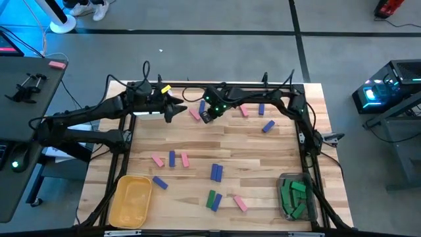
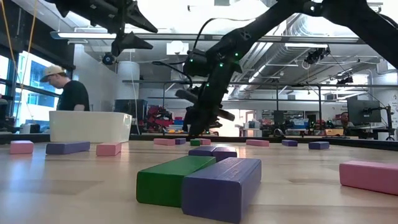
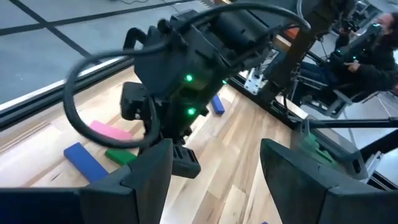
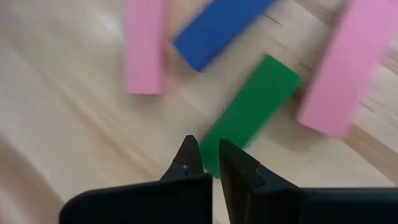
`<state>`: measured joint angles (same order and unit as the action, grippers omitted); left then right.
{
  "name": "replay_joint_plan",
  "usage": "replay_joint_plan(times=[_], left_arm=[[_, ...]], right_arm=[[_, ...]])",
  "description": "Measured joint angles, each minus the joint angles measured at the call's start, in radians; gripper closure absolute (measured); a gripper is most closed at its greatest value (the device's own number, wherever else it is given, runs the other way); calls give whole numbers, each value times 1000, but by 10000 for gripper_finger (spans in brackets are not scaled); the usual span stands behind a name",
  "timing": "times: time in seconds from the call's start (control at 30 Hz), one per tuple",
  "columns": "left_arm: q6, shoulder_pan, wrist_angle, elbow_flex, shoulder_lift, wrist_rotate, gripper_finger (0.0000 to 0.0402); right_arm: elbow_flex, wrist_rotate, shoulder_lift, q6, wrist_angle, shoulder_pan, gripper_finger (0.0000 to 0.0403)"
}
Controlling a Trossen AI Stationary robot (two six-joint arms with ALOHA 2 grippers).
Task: Sort blocks
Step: Put the green block into the black transparent bin
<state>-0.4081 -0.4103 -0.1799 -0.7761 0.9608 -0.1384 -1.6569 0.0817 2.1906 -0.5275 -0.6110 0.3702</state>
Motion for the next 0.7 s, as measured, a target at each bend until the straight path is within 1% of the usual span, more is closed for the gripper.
replay_joint_plan(times=[0.23, 0.4, 0.53, 0.6, 0.7], left_arm=[[1, 0, 1, 0, 0, 19, 172], [0, 0, 2, 0, 0, 22, 172], [1, 0, 2, 0, 0, 22, 172], [1, 0, 2, 0, 0, 22, 172], [9, 0, 2, 0, 0, 22, 172]], right_arm=[[1, -55, 1, 10, -36, 0, 402], [1, -43, 1, 51, -79, -7, 403], [-1, -29, -4, 116, -174, -29, 403], [-3, -24, -6, 157, -245, -45, 403], [-2, 9, -11, 258, -385, -82, 403]])
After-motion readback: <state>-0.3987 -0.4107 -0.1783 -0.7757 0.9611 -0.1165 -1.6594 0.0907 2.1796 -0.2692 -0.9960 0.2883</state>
